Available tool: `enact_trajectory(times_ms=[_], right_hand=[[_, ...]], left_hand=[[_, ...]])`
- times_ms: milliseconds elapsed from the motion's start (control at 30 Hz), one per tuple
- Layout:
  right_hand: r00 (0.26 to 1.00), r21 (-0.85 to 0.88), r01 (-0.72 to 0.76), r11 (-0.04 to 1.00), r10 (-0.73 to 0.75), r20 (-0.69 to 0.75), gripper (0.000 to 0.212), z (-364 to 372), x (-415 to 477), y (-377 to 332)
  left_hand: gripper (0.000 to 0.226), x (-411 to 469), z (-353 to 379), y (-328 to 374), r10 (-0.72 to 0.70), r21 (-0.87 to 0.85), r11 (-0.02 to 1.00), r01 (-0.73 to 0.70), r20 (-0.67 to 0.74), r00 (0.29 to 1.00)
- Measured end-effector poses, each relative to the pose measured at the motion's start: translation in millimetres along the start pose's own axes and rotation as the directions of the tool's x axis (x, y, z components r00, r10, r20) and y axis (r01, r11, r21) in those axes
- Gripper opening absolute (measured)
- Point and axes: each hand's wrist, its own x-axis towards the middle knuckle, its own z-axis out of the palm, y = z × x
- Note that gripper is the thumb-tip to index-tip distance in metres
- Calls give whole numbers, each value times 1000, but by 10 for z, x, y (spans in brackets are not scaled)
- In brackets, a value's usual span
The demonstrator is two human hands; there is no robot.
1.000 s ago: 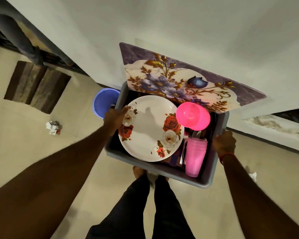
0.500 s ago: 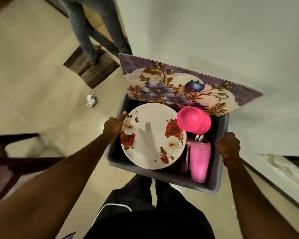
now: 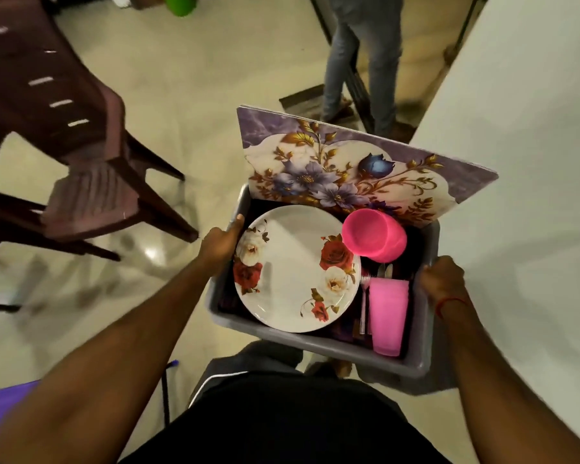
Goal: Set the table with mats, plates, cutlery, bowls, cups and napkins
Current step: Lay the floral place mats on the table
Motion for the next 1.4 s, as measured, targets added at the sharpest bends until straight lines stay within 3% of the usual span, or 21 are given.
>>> enact_trajectory(times_ms=[133,367,533,633,733,833,967,1000,1133,1167,1300,1400], right_hand=[[993,-56,118,991,-116,29,29,155,-50,-735],[944,-186,330,925,-320,82,32,582,-155,-1999],[895,-271,445,853,-428,124,29,937,-297,-2885],[840,-298,543,785,-511,185,28,1165,-384,-3415],[784,-296,621,726,-576,231,37,1375,-507,-3927],[712,-310,702,641,-635,299,38,1633,-558,-4425],[636,-322,772,548,-678,369,29,2013,-566,-5077],[617,-321,787,527,-688,381,28,2100,-585,-5246],[559,-299,829,472,-705,437,26,2433,-644,-5848],[537,-292,844,450,-712,453,26,2512,-650,-6000],[470,-281,883,377,-733,492,27,2780,-681,-6550],[402,-261,915,307,-748,529,28,2998,-727,-6970]], left_hand=[[105,129,-517,-341,-103,-185,978,98,-17,995],[85,384,-1410,-769,-192,-325,932,163,-59,980],[107,456,-2050,-1232,-257,-414,889,194,-102,961],[117,486,-2368,-1522,-304,-491,846,208,-123,945],[105,454,-2615,-1735,-363,-525,821,222,-182,914],[108,444,-2803,-1943,-418,-568,790,231,-223,881],[64,447,-2968,-2066,-480,-609,753,249,-250,841],[62,483,-3002,-2096,-503,-629,734,256,-251,827],[101,656,-3126,-2268,-612,-699,640,319,-213,762],[102,700,-3151,-2289,-640,-714,616,332,-209,739],[75,867,-3198,-2276,-702,-760,556,336,-213,680],[69,989,-3205,-2292,-756,-816,476,327,-190,627]])
